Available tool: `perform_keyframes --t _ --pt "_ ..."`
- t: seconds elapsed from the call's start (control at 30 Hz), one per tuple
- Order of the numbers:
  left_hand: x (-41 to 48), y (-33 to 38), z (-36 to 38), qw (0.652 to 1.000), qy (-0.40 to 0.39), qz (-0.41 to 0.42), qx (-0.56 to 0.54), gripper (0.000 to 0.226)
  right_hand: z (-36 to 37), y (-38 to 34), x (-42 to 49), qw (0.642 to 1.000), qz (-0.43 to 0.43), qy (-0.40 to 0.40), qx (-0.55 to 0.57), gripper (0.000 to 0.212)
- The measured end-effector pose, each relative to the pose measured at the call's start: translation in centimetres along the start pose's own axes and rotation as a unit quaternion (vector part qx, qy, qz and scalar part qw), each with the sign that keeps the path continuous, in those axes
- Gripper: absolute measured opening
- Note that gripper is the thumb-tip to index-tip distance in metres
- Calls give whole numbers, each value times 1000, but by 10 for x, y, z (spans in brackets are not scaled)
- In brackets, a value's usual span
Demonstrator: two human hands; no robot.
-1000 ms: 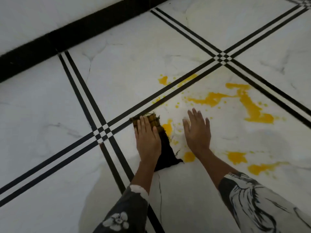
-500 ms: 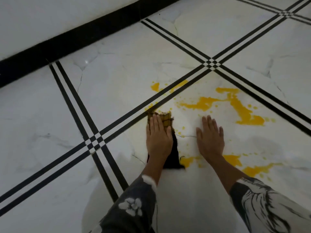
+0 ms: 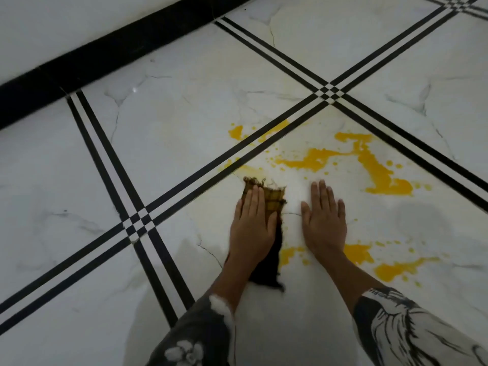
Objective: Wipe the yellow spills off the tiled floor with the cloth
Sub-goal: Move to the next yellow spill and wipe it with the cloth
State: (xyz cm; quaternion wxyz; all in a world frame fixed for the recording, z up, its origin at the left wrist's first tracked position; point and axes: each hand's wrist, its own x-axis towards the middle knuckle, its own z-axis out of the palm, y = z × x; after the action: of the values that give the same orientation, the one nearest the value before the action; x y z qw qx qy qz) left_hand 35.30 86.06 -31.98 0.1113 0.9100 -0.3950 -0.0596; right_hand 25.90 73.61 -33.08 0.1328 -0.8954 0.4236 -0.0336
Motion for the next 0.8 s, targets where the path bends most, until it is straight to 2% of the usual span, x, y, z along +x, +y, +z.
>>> perform_keyframes --t 0.07,0.13,0.2,0.23,0.3,0.37,0.47,0.53,0.63,0.7,0.73,0.8 --pt "-17 -28 -5 1000 0 -21 -1 69 -1 -1 0 1000 2 -5 5 72" --pt "-6 -47 -9 992 28 -119 0 72 -1 -2 0 1000 5 0 10 72" --pt "23 -38 -8 980 36 -198 -10 72 0 -2 1 1000 6 4 11 71" --pt "37 -25 -5 978 32 -205 -16 71 0 -2 1 1000 6 4 9 70" --pt "53 5 4 987 25 -157 -14 71 2 -1 1 1000 3 2 6 70" --pt "45 19 5 997 8 -70 -8 70 2 -1 1 1000 3 0 4 69" --pt "6 -5 -4 998 -34 52 21 70 0 1 1 1000 3 -2 8 69" --pt "-1 -38 -12 999 -22 27 11 71 -2 -1 2 1000 12 -4 13 66" --pt "36 -70 -17 992 31 -118 15 69 -5 -14 5 1000 -12 21 15 65" --pt "77 -66 -13 981 46 -191 2 66 -4 -27 12 999 -49 18 16 63" --pt "93 -56 -13 980 44 -195 1 66 -4 -33 15 998 -59 14 20 61" --pt "114 -36 -7 991 33 -133 11 65 2 -42 25 997 -69 10 23 58"
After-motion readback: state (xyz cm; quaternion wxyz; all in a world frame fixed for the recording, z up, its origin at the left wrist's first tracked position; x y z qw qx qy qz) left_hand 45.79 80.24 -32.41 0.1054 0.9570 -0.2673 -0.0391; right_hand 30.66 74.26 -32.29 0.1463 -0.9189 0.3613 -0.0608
